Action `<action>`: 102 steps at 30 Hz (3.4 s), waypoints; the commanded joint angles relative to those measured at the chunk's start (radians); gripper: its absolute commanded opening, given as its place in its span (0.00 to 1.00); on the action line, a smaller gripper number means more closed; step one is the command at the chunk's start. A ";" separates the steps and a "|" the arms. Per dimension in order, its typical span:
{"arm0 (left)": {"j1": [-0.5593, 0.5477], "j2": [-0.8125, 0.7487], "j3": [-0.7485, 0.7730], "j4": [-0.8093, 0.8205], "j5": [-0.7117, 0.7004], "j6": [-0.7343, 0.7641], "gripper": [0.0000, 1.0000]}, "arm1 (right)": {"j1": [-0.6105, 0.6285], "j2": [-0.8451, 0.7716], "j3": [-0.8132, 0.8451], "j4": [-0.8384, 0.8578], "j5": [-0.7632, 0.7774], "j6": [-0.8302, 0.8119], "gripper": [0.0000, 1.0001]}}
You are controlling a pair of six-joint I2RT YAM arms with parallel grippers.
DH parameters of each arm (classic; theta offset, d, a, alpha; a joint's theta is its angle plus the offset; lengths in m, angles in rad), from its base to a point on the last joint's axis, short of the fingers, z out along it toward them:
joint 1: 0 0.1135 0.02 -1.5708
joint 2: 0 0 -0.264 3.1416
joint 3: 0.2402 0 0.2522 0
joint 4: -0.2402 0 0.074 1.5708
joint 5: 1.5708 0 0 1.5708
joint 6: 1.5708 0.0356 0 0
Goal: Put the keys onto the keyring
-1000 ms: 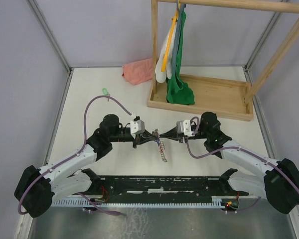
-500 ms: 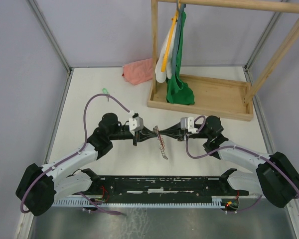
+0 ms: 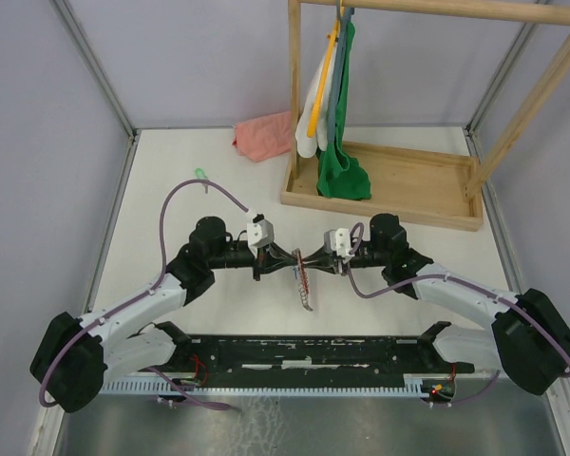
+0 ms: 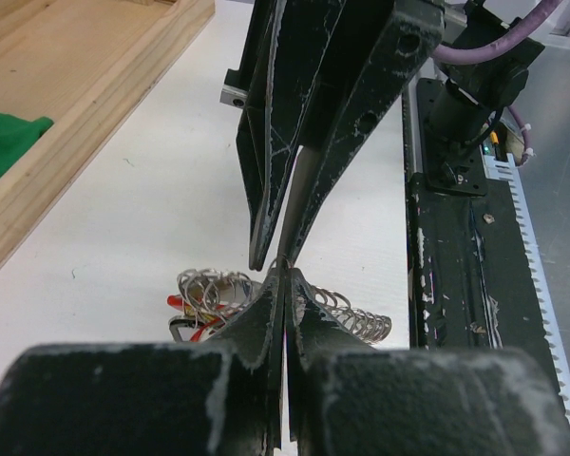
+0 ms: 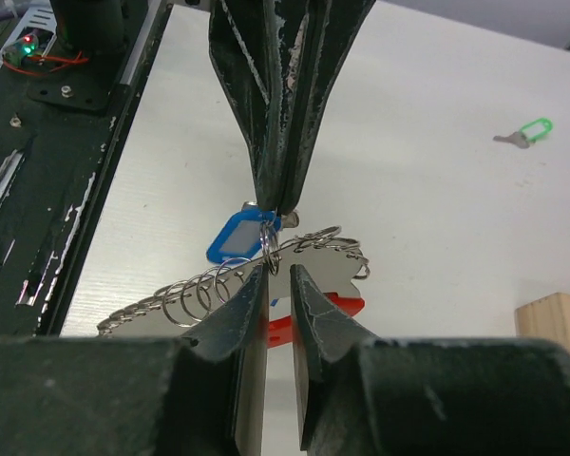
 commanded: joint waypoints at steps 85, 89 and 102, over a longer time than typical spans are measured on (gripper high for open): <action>0.002 -0.060 -0.117 0.180 -0.214 -0.213 0.41 | 0.105 -0.104 0.065 -0.271 0.261 -0.111 0.01; 0.002 -0.009 -0.084 0.184 -0.165 -0.249 0.45 | 0.106 -0.094 0.105 -0.332 0.237 -0.183 0.01; 0.018 0.138 -0.019 0.275 -0.031 -0.338 0.47 | 0.106 -0.092 0.172 -0.451 0.204 -0.287 0.01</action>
